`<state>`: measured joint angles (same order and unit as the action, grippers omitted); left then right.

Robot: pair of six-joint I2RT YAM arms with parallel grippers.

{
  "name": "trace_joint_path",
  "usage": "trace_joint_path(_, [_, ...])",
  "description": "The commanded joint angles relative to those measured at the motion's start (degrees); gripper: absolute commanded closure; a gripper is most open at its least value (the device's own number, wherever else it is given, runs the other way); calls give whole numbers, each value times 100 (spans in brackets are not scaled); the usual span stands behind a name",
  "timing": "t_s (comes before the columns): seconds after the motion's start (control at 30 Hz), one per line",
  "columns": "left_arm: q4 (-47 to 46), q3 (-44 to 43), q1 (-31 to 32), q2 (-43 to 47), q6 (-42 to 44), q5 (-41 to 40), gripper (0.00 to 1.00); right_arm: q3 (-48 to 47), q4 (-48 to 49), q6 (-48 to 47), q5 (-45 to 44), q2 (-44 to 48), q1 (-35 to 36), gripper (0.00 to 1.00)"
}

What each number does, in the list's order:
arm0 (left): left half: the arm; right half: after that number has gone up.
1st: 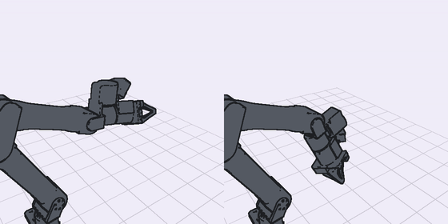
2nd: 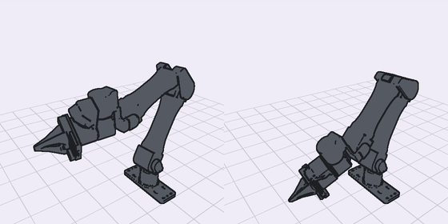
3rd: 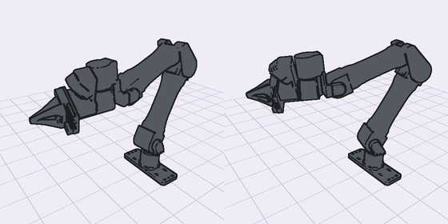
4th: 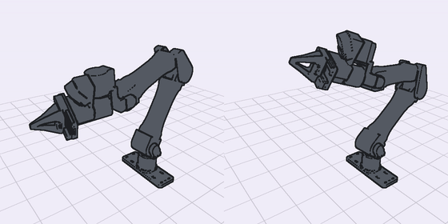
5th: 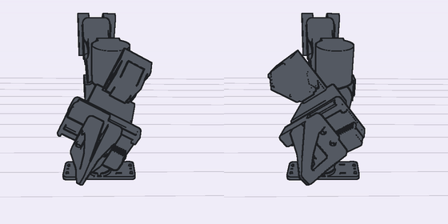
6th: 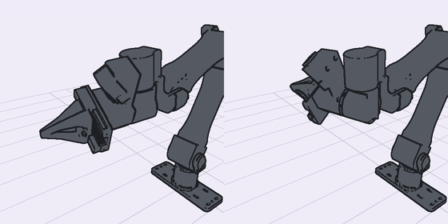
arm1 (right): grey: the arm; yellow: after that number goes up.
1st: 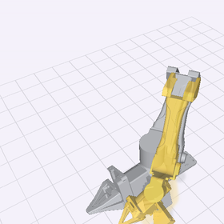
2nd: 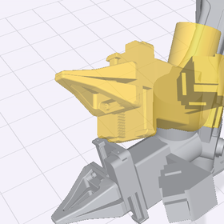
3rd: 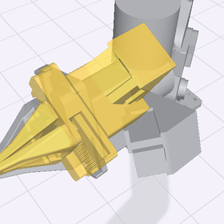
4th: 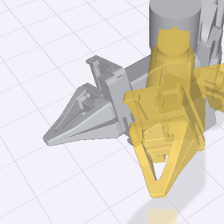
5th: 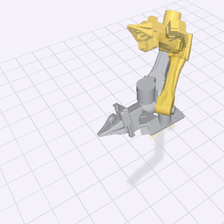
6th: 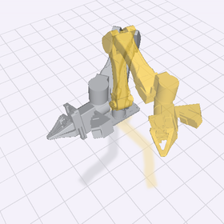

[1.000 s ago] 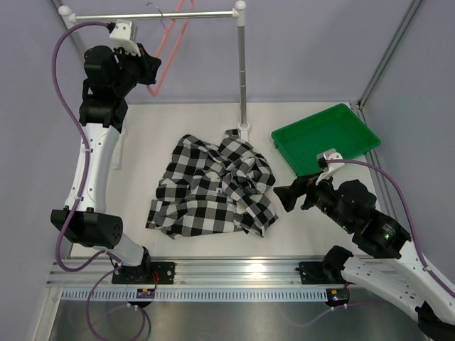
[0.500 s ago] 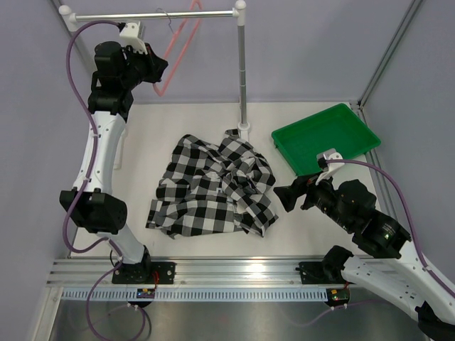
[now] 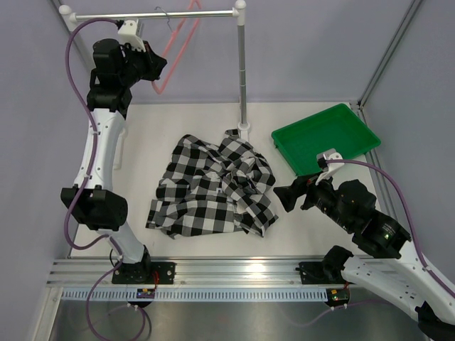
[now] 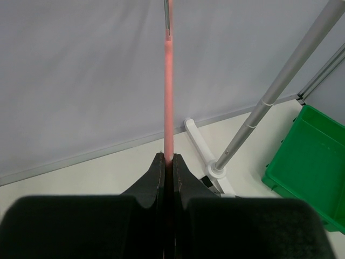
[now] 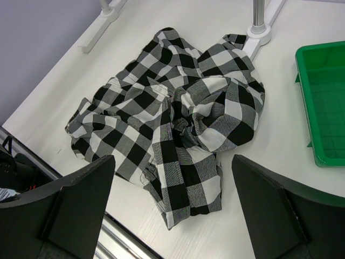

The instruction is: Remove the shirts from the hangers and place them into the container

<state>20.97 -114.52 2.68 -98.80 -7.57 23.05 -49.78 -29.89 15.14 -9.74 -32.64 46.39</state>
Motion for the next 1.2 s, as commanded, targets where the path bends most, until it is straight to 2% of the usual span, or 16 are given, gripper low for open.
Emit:
trace_joint_path(0.0, [-278, -299, -39, -51, -78, 148, 100, 38, 53, -107, 68, -5, 37, 0])
trace_joint_path(0.2, [-173, -264, -48, -104, -69, 104, 99, 30, 53, -116, 77, -23, 45, 1])
trace_joint_path(0.23, [-129, -264, -48, -95, -78, 103, 94, 38, 62, -116, 77, -40, 45, 1])
trace_joint_path(0.3, [-120, -159, -48, 1, -78, 68, 80, 38, 62, -116, 86, -40, 45, 1])
trace_joint_path(0.33, [-137, -106, -48, 54, -52, 68, 63, 38, 71, -116, 95, -49, 45, 1])
trace_joint_path(0.43, [-234, 192, -48, 370, -34, -2, 34, 30, 80, -125, 139, -67, 45, 1])
trace_joint_path(0.53, [-252, 464, -48, 694, -78, -81, 18, 30, 88, -125, 156, -67, 46, 1])
trace_joint_path(0.57, [-243, 509, -48, 774, -86, -99, 9, 21, 80, -125, 182, -84, 45, 1])
trace_joint_path(0.6, [-190, 553, -48, 853, -95, -134, 4, 12, 80, -116, 191, -84, 45, 0])
trace_joint_path(0.73, [-15, 711, -48, 1301, -130, -318, 1, -49, 27, -90, 305, -102, 45, 1])
trace_joint_path(0.97, [319, 1379, -48, 2461, -69, -1372, 1, -251, -139, 7, 552, -365, 45, 0])
trace_joint_path(1.17, [645, 2678, -48, 3893, -200, -2120, 1, -506, -184, 60, 578, -971, 45, 0])
